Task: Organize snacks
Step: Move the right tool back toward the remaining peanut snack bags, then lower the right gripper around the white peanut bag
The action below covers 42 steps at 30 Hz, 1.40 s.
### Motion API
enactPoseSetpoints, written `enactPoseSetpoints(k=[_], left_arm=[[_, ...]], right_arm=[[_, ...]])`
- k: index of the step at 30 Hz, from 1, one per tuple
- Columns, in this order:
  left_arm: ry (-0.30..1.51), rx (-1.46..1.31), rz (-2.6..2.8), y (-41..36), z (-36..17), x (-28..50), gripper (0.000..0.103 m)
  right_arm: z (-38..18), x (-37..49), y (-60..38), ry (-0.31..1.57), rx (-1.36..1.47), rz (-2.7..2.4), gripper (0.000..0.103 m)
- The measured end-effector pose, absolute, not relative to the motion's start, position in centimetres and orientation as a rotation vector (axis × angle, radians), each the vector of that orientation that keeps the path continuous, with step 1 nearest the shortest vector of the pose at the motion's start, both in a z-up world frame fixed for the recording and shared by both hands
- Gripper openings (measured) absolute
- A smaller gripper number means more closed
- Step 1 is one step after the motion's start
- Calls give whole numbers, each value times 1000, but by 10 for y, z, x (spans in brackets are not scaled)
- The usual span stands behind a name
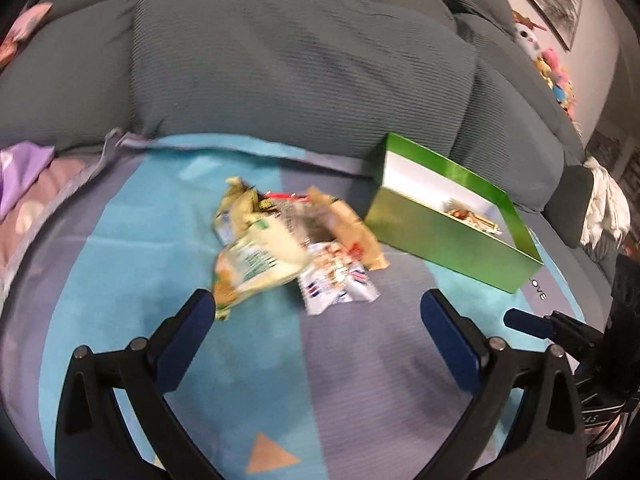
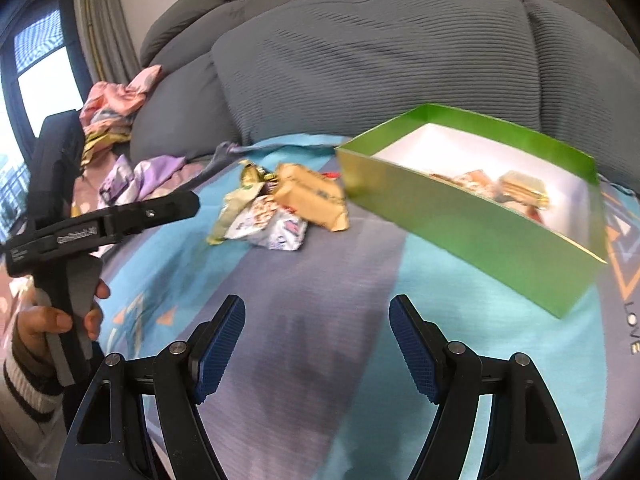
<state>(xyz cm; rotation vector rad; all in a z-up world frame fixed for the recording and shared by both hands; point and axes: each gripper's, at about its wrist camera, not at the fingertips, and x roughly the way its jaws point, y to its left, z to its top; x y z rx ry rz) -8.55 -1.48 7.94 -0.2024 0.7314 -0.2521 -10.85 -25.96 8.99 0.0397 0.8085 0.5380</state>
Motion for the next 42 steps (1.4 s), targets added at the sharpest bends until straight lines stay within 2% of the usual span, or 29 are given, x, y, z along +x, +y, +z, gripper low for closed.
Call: enactPoseSetpoints(k=[12,19,27,32,34,36,38,40,41,42], left_arm=[[760,-320,-311,18,58,-80,103],[792,-386,-407,8,51,-71,101],[842,-388,-450,-10,41,-51,92],[843,-394,-445,-10,39,-44,90],[850,-396,-448,-11,38,-41,85],[861,-405,-455,-12,36,-38,74],[870,-414,-455,-11,34,-35,68],[876,-427,-453,-10,32,-33,68],[877,-431,-452,-10,32,-33,64],[878,-435,-455,-9,31,-32,54]], right_arm=[[73,-84,-217,844,60,634,75],[58,-55,-201,864,19,630,75],[47,-35,-184,886,-29,646,75],[44,-24,-181,903,-19,651,75],[43,-20,-181,906,-23,654,75],[43,-16,-178,909,-28,658,75],[42,-13,-177,912,-28,662,75],[41,-10,-174,919,-33,670,73],[41,-9,-172,922,-34,675,72],[41,-8,-171,926,-36,684,68]])
